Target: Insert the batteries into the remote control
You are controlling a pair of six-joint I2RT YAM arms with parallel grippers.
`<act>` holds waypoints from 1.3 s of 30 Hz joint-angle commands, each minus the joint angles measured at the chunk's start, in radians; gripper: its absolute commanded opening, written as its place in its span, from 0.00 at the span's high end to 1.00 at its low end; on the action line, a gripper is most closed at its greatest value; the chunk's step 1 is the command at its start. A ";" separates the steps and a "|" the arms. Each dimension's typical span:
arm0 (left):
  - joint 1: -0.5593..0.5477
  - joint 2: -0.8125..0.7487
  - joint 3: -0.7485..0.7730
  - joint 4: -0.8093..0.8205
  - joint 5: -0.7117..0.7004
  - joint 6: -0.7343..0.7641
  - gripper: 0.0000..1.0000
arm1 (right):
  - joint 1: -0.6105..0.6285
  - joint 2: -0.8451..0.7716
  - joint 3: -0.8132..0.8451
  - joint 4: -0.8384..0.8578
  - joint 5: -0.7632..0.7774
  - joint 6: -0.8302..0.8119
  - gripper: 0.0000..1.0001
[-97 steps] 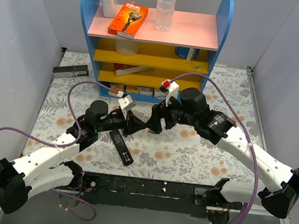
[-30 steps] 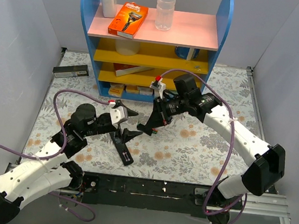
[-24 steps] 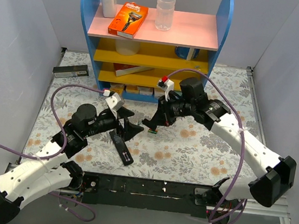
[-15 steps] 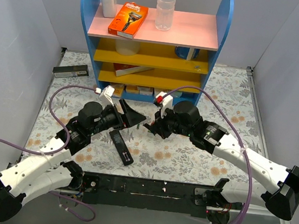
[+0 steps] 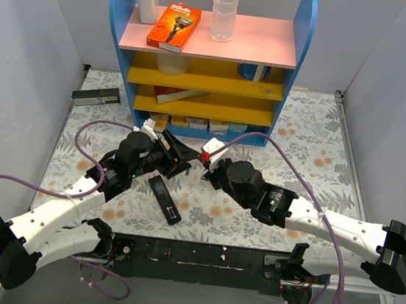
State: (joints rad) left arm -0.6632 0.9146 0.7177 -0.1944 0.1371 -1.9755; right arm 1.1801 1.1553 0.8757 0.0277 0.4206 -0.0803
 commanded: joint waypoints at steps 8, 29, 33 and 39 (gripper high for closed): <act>-0.001 0.040 0.060 -0.062 -0.024 -0.393 0.48 | 0.114 0.003 -0.070 0.258 0.200 -0.243 0.99; -0.001 -0.040 -0.086 0.073 0.041 -0.813 0.82 | 0.193 0.081 -0.181 0.541 0.299 -0.487 0.99; -0.001 -0.062 -0.123 0.131 0.044 -0.885 0.89 | 0.196 0.086 -0.195 0.586 0.297 -0.486 0.99; -0.001 -0.077 -0.144 0.153 0.030 -0.918 1.00 | 0.196 0.089 -0.192 0.586 0.276 -0.444 0.80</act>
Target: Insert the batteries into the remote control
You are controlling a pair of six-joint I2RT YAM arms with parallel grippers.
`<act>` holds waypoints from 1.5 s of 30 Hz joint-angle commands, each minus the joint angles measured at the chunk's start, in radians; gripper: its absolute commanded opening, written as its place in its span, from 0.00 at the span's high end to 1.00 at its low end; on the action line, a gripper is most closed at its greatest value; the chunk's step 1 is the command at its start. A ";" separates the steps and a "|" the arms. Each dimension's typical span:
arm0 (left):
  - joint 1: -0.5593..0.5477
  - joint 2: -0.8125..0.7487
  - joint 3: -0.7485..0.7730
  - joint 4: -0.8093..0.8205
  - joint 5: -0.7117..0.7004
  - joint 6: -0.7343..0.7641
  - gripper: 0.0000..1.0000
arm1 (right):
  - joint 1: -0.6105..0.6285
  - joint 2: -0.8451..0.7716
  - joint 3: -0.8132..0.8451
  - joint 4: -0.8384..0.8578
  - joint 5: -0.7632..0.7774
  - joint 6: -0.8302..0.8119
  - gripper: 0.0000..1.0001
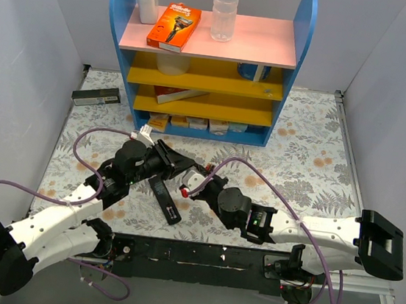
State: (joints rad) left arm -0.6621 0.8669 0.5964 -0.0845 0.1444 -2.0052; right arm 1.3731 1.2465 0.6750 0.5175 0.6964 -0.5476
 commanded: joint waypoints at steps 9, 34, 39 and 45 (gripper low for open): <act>-0.002 -0.055 -0.082 0.144 -0.015 -0.948 1.00 | 0.003 -0.025 0.018 0.041 -0.006 0.142 0.53; 0.025 0.075 -0.138 0.329 0.238 -0.488 1.00 | -0.457 -0.170 0.353 -0.904 -1.124 0.226 0.18; 0.024 0.101 -0.092 0.315 0.253 -0.385 1.00 | -0.457 -0.147 0.334 -0.864 -1.126 0.230 0.17; 0.025 0.135 -0.020 0.264 0.274 -0.307 1.00 | -0.457 -0.125 0.336 -0.830 -1.060 0.210 0.16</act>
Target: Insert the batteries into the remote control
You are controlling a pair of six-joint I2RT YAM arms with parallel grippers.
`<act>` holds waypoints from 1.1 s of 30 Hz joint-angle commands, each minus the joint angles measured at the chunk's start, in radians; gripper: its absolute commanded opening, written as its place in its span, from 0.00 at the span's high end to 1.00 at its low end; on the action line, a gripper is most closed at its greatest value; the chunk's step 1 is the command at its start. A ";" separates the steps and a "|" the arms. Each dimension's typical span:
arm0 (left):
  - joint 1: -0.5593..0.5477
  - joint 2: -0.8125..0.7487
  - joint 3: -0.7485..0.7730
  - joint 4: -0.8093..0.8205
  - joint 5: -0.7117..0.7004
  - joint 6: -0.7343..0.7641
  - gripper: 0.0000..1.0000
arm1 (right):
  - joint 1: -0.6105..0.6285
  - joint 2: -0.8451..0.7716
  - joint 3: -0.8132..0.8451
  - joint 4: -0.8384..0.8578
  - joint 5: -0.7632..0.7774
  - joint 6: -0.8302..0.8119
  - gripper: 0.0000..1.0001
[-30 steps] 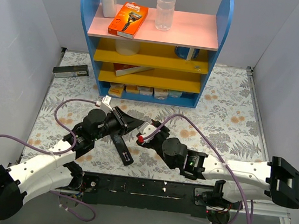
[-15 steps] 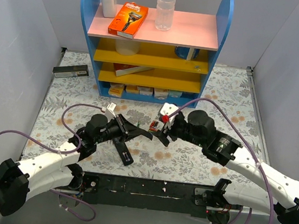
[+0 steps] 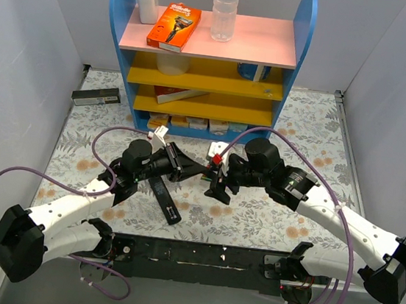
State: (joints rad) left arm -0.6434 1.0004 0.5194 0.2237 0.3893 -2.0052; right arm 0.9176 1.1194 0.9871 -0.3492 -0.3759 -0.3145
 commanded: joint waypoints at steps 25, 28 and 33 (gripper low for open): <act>0.005 0.030 0.198 -0.182 0.092 0.008 1.00 | -0.010 0.065 0.133 -0.011 -0.040 0.011 0.54; 0.007 0.032 0.214 -0.213 0.097 0.057 1.00 | -0.010 0.072 0.143 -0.019 -0.043 0.018 0.59; 0.007 0.032 0.240 -0.311 0.065 0.138 1.00 | -0.010 0.091 0.162 -0.062 -0.037 0.026 0.82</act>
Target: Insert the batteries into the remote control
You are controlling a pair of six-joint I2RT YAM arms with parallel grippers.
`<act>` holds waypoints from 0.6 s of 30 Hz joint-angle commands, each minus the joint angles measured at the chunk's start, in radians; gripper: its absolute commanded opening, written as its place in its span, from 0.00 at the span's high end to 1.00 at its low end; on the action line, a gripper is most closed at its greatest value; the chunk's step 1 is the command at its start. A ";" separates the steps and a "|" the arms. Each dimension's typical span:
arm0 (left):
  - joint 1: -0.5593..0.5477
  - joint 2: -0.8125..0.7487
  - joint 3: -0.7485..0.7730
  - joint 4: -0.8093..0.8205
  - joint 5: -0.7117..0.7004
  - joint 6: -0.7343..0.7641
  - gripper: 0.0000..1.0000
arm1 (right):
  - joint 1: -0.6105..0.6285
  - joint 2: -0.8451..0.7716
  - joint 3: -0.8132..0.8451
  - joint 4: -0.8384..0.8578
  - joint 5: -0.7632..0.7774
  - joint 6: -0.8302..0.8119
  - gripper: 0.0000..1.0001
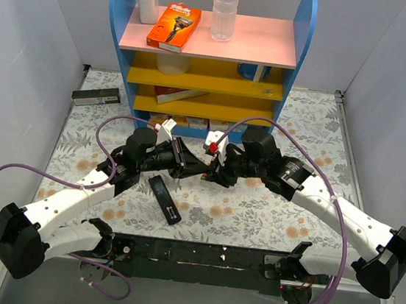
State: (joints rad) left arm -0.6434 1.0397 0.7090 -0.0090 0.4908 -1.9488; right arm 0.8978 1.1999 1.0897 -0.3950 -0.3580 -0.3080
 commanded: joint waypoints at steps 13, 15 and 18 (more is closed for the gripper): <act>0.016 -0.219 0.036 -0.403 -0.547 0.131 0.22 | 0.114 0.032 -0.140 0.112 0.186 0.300 0.98; 0.017 -0.242 0.049 -0.524 -0.631 0.120 0.19 | 0.171 0.050 -0.183 0.151 0.256 0.371 0.97; 0.019 -0.288 0.052 -0.658 -0.786 0.114 0.13 | 0.257 0.090 -0.215 0.238 0.419 0.509 0.95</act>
State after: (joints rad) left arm -0.6334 0.8055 0.7300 -0.4191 -0.0128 -1.8400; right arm 1.0599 1.2526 0.9131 -0.3077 -0.1612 -0.0067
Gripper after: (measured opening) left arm 0.836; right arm 0.391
